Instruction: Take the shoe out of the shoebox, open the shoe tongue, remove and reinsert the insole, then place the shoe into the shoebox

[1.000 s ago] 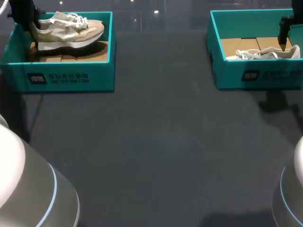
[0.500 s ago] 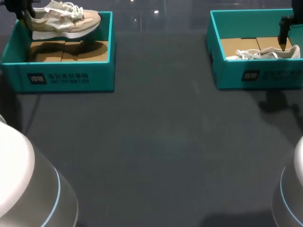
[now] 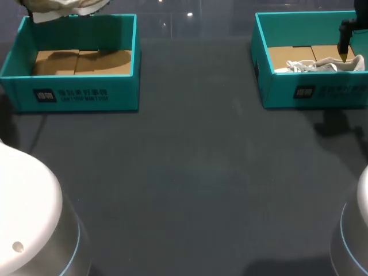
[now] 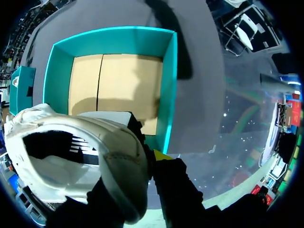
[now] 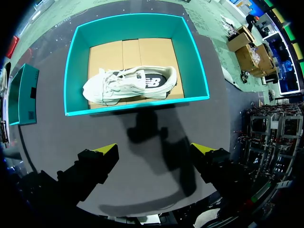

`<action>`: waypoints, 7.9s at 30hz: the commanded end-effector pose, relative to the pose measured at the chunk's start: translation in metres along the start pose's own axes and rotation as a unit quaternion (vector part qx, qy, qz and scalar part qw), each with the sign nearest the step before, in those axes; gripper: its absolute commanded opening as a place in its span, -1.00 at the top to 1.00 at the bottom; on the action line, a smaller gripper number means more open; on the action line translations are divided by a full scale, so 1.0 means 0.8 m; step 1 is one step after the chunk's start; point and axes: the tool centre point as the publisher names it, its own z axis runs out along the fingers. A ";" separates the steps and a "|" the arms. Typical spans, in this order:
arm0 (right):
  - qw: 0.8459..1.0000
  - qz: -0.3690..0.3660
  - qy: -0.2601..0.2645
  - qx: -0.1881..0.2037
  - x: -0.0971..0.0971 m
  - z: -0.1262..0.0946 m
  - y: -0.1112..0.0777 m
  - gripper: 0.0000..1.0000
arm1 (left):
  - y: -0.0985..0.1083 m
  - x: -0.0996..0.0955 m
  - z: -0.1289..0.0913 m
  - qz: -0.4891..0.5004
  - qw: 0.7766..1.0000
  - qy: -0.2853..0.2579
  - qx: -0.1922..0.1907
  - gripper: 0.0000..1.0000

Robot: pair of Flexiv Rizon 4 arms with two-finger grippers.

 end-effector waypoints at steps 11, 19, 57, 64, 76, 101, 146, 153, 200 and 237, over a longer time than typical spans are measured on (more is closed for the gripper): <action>1.000 0.000 0.000 -0.001 0.000 0.000 -0.001 -1.00 | -0.103 -0.022 -0.086 0.000 0.999 0.027 -0.031 1.00; 1.000 0.000 0.000 -0.001 0.000 0.000 -0.001 -1.00 | -0.197 -0.054 -0.111 0.006 0.999 0.020 -0.040 1.00; 1.000 0.000 0.000 -0.001 0.000 0.000 -0.001 -1.00 | -0.494 -0.177 -0.145 0.058 0.994 0.020 -0.094 1.00; 1.000 0.000 0.000 -0.001 0.000 0.000 -0.001 -1.00 | -0.524 -0.206 -0.142 0.057 0.996 0.011 -0.064 1.00; 1.000 0.000 0.000 -0.001 0.000 0.000 -0.001 -1.00 | -0.551 -0.242 -0.092 0.096 0.994 0.032 -0.042 1.00; 1.000 0.000 0.000 -0.001 0.000 0.000 -0.001 -1.00 | -0.622 -0.329 -0.036 0.125 0.991 0.024 0.036 1.00; 1.000 0.000 0.000 -0.001 0.000 0.000 -0.001 -1.00 | -0.683 -0.395 0.118 0.092 0.989 0.085 0.078 1.00; 1.000 0.000 0.000 -0.001 0.000 0.000 -0.001 -1.00 | -0.682 -0.397 0.133 0.102 0.989 0.091 0.062 1.00; 1.000 0.000 0.000 -0.001 0.000 0.000 -0.001 -1.00 | -0.667 -0.387 0.057 0.119 0.993 -0.016 0.018 -1.00; 1.000 0.000 0.000 -0.001 0.000 0.000 -0.001 -1.00 | -0.699 -0.294 0.020 -0.331 0.869 -0.268 0.252 -1.00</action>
